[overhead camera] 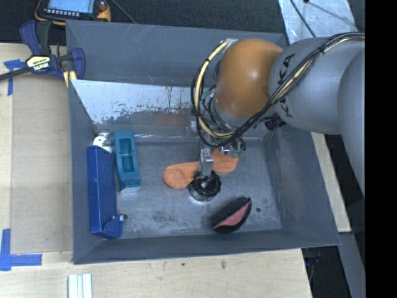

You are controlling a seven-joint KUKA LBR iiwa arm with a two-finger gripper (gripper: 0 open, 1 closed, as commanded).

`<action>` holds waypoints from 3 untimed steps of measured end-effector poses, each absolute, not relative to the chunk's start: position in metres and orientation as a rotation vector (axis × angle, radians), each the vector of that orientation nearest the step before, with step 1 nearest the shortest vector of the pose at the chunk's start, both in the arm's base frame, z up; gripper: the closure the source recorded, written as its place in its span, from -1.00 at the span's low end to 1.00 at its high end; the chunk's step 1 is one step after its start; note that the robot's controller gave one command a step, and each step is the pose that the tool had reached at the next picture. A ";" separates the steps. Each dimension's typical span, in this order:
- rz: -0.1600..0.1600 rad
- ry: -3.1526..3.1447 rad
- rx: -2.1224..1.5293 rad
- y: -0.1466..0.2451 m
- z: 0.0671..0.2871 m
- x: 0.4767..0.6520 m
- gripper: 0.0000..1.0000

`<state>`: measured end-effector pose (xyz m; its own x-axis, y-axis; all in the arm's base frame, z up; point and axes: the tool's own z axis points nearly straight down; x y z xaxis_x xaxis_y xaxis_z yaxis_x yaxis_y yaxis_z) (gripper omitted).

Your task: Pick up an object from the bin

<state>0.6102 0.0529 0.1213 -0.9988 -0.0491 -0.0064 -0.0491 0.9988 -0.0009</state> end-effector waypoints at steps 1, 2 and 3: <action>0.001 3.126 -0.265 0.055 0.101 0.604 -1.00; 0.004 3.130 0.161 0.005 0.076 0.581 1.00; 0.004 3.129 0.161 0.005 0.076 0.581 1.00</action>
Offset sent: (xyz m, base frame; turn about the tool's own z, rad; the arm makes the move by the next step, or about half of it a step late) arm -0.0331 -0.0489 -0.0513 0.1518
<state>0.5809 0.0046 0.0757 -0.9947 0.1029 -0.0080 0.1029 0.9947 0.0028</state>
